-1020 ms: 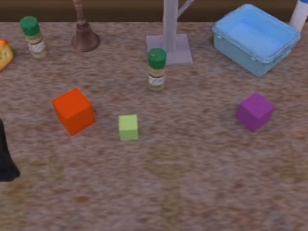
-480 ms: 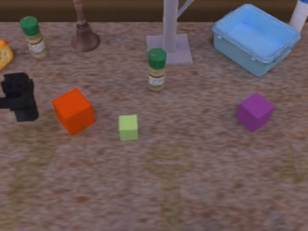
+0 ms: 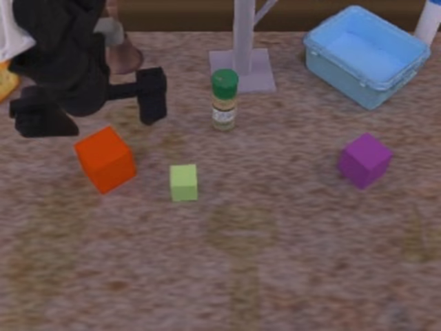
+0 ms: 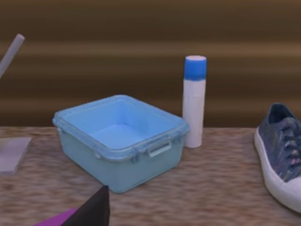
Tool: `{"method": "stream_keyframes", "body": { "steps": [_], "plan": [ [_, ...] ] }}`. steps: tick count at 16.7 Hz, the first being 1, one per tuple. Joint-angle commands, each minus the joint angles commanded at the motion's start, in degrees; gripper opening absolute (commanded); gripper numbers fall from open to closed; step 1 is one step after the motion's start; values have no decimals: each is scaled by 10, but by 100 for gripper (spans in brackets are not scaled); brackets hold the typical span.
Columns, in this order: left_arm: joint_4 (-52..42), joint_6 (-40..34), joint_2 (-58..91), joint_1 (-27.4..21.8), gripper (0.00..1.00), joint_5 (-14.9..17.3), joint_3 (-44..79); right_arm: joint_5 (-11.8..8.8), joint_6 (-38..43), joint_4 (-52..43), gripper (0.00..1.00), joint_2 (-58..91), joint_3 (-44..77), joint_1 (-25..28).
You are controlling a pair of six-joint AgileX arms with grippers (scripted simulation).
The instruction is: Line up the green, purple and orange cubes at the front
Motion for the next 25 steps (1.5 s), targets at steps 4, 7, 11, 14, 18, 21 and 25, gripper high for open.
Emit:
{"method": "stream_keyframes", "body": {
  "steps": [4,7,11,14,18,21,25],
  "plan": [
    [-98,-46,179,-43,100,1,156,0,0,0,100,0,0,0],
    [-146,-70,271,-65,100,1,244,0,0,0,100,0,0,0],
    [-172,-83,324,-78,100,1,293,0,0,0,100,0,0,0],
    [-172,-83,324,-78,100,1,293,0,0,0,100,0,0,0],
    [-148,-81,331,-76,100,1,275,0,0,0,100,0,0,0],
    [-83,-81,353,-76,100,1,235,0,0,0,100,0,0,0],
    [-8,-82,381,-77,100,1,188,0,0,0,100,0,0,0]
  ]
}}
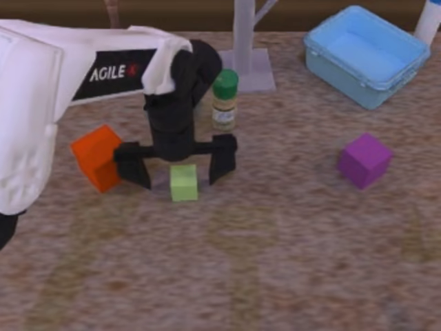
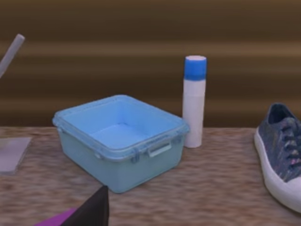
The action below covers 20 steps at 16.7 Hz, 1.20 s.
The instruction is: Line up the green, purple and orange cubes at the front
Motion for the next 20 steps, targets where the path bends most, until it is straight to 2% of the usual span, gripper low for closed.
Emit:
{"method": "stream_keyframes", "body": {
  "steps": [4,17,20],
  "plan": [
    [5,0,2,0,100,0,-4,0,0,0,100,0,0,0],
    [5,0,2,0,2,0,-4,0,0,0,100,0,0,0],
    [5,0,2,0,0,0,-4,0,0,0,100,0,0,0]
  ]
}}
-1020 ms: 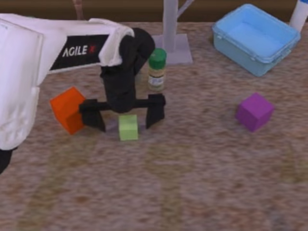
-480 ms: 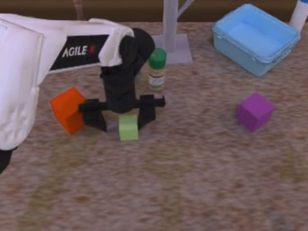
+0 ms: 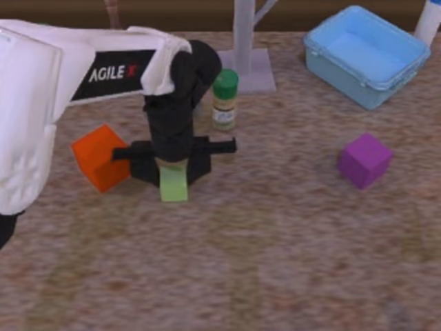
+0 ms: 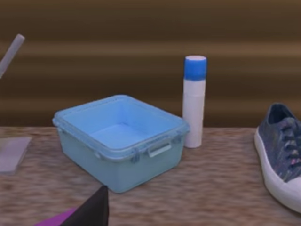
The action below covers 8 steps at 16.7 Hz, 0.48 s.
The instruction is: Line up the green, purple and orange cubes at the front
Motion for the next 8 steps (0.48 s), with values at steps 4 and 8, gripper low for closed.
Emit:
{"method": "stream_keyframes", "body": {
  "steps": [4,8],
  "plan": [
    [0,0,0,0,0,0,0,0,0,0,100,0,0,0],
    [-21,6,-24,3,0,-8,12,0,0,0,100,0,0,0]
  ]
}}
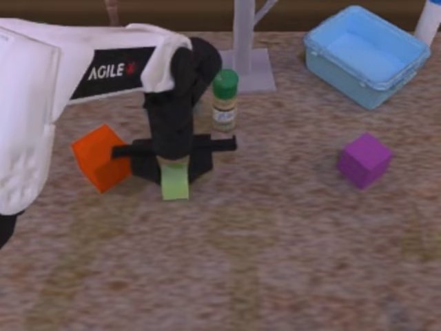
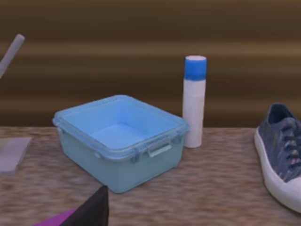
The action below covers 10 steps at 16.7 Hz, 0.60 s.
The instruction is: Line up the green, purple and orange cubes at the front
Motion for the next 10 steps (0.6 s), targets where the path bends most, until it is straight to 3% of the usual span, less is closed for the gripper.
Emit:
{"method": "stream_keyframes", "body": {
  "steps": [6,10],
  "plan": [
    [-115,-1,-37,9,0,0,73,0,0,0,100,0,0,0],
    [-123,-1,-42,10,0,-1,80,0,0,0,100,0,0,0]
  ]
}}
